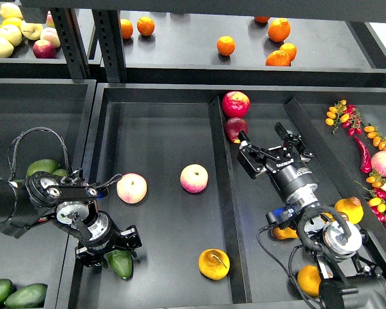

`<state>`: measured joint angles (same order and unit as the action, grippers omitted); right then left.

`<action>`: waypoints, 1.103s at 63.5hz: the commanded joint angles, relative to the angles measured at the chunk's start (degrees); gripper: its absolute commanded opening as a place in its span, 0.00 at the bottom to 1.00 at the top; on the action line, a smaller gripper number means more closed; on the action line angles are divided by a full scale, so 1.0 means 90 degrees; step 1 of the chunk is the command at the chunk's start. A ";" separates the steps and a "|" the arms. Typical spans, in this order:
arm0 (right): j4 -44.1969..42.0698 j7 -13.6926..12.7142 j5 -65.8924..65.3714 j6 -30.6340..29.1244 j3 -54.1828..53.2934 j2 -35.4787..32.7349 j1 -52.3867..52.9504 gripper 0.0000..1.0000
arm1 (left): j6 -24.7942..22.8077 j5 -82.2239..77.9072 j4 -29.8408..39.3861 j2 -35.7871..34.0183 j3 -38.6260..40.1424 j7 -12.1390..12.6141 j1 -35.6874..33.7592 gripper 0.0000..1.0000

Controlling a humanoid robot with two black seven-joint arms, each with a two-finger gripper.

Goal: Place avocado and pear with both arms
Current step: 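Lift the avocado with the left gripper and carry it into the avocado bin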

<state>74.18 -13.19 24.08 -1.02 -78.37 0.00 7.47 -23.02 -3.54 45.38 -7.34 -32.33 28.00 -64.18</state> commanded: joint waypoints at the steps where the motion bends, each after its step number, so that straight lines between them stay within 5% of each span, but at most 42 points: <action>1: 0.0000 0.0000 0.0000 -0.0004 -0.0003 0.0000 0.0000 1.00 | -0.0010 0.0100 0.0026 -0.0034 0.0008 0.0000 0.0022 0.50; 21: 0.0000 0.0000 0.0000 -0.0014 -0.0003 0.0000 -0.0010 1.00 | -0.0078 0.0218 0.0134 -0.0053 0.0027 0.0000 -0.0037 0.34; 70: 0.0029 -0.0010 0.0010 -0.0034 0.0007 0.0000 -0.0039 1.00 | -0.0553 0.0520 0.0983 -0.1908 0.0027 0.0000 -0.1745 0.35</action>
<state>74.37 -13.24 24.18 -1.29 -78.40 0.00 7.12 -28.02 1.12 53.81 -20.90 -31.58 28.00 -78.20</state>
